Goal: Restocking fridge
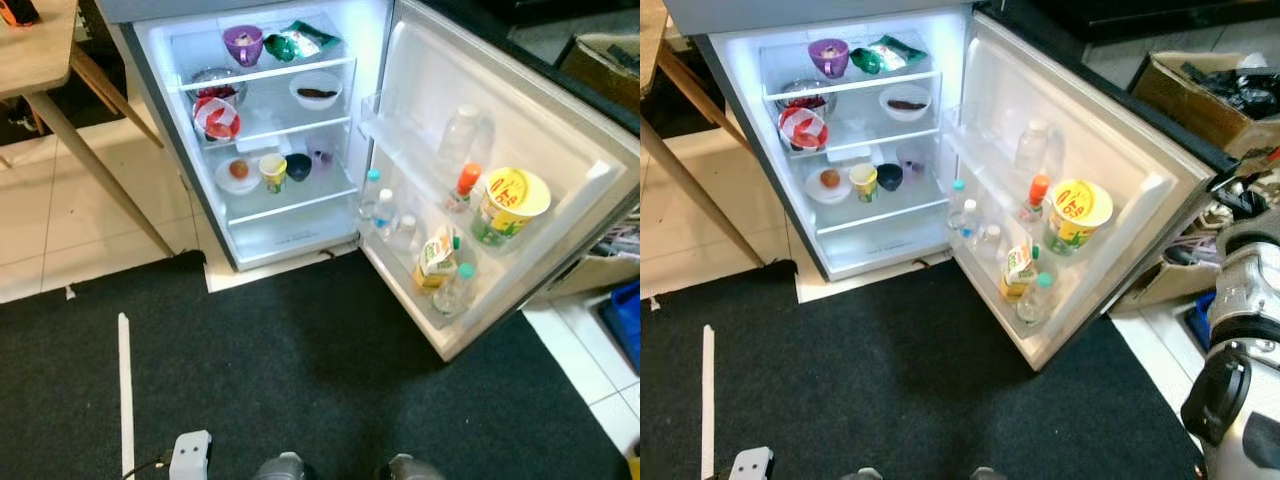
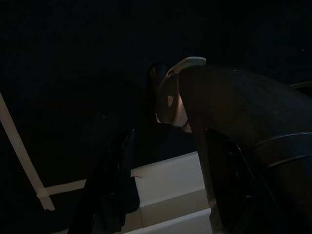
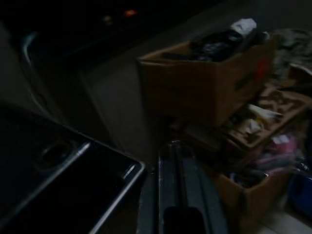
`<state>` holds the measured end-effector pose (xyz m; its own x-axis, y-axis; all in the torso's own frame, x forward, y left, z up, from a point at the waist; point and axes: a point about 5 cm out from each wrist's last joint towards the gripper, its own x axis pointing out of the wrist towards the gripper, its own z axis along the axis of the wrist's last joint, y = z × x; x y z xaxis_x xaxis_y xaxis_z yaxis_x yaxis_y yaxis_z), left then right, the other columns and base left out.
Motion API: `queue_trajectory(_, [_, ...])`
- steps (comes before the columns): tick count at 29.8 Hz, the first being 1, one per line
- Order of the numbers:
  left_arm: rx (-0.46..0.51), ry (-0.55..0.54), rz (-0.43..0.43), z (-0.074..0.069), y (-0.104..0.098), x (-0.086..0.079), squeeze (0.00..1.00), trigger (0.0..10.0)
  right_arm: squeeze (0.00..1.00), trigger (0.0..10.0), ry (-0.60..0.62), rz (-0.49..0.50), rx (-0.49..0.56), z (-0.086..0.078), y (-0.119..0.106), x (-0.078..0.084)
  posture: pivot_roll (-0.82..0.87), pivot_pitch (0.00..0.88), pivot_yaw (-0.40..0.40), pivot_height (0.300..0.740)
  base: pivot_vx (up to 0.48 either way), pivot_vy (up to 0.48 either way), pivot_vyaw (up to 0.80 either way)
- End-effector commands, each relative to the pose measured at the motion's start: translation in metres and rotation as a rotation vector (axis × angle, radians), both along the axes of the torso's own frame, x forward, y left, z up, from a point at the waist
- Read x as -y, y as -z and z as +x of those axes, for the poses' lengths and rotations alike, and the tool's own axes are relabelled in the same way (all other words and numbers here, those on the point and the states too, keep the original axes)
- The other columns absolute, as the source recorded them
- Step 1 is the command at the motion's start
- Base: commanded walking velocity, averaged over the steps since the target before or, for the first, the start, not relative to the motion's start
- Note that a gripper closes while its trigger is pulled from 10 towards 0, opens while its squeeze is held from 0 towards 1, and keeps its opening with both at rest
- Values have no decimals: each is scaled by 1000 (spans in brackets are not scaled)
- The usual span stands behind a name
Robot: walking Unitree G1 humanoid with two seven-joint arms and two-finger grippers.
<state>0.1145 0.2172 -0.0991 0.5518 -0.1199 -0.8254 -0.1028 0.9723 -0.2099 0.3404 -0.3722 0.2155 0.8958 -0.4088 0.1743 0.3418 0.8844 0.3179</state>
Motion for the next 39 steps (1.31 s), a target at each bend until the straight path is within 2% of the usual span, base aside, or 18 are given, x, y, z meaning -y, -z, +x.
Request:
queue_trajectory(1, [-13, 6, -8, -5, 1, -1, 0, 10000, 0, 10000, -82, -15, -2, 6, -2, -9, 50, 170, 2, 740, 0, 0, 0])
queue_trajectory(4, [-6, 11, -11, -2, 0, -1, 0, 10000, 0, 10000, -280, -87, -27, 17, -1, -30, 45, 165, 5, 740, 0, 0, 0])
queue_trajectory(5, [-6, 11, -11, -2, 0, -1, 0, 10000, 0, 10000, -280, -87, -27, 17, -1, -30, 45, 165, 5, 740, 0, 0, 0])
queue_trajectory(9, [-4, 17, -11, 1, 0, 0, 0, 10000, 0, 10000, -629, -236, -79, 25, 11, -69, 32, 152, 6, 740, 0, 0, 0])
queue_trajectory(13, [-3, 19, -12, 3, -1, 0, 0, 10000, 0, 10000, -778, -277, -79, 26, 14, -85, 29, 146, 6, 740, 0, 0, 0])
queue_trajectory(15, [-3, 19, -12, 3, -1, 0, 0, 10000, 0, 10000, -778, -277, -79, 26, 14, -85, 29, 146, 6, 740, 0, 0, 0])
queue_trajectory(16, [-3, 20, -12, 4, -1, 0, 0, 10000, 0, 10000, -877, -301, -69, 28, 15, -100, 25, 135, 6, 740, 0, 0, 0])
queue_trajectory(20, [-7, 23, -11, 7, -1, 1, 0, 10000, 0, 10000, -1275, -353, 82, 25, 20, -205, 17, 114, 8, 740, 0, 0, 0])
queue_trajectory(21, [-7, 23, -11, 7, -1, 1, 0, 10000, 0, 10000, -1275, -353, 82, 25, 20, -205, 17, 114, 8, 740, 0, 0, 0])
queue_trajectory(25, [-10, 26, -13, 8, -1, 2, 0, 10000, 0, 10000, -1492, -255, 298, -3, 2, -289, 17, 105, 10, 740, 0, 0, 0])
queue_trajectory(26, [-10, 26, -13, 8, -1, 2, 0, 10000, 0, 10000, -1492, -255, 298, -3, 2, -289, 17, 105, 10, 740, 0, 0, 0])
queue_trajectory(28, [-11, 27, -15, 8, -1, 3, 0, 10000, 0, 10000, -1523, -195, 352, -11, -2, -311, 16, 101, 7, 740, 0, 0, 0])
queue_trajectory(30, [-12, 28, -16, 9, -1, 4, 0, 10000, 0, 10000, -1503, -169, 333, -9, 6, -314, 16, 101, 7, 740, 0, 0, 0])
queue_trajectory(31, [-11, 27, -16, 9, -1, 4, 0, 10000, 0, 10000, -1427, -168, 264, -1, 20, -305, 13, 98, 7, 740, 0, 0, 0])
queue_trajectory(36, [-11, 26, -17, 10, -1, 5, 0, 10000, 0, 10000, -1305, -180, 134, 6, 44, -288, 12, 99, 4, 740, 0, 0, 0])
queue_trajectory(37, [-11, 23, -17, 11, -1, 5, 0, 10000, 0, 10000, -1151, -191, -100, 5, 90, -256, 4, 98, 3, 740, 0, 0, 0])
queue_trajectory(38, [-11, 23, -17, 11, -1, 5, 0, 10000, 0, 10000, -1151, -191, -100, 5, 90, -256, 4, 98, 3, 740, 0, 0, 0])
queue_trajectory(39, [-12, 22, -18, 11, -1, 6, 0, 10000, 0, 10000, -1048, -173, -264, -4, 124, -234, -1, 94, 3, 740, 0, 0, 0])
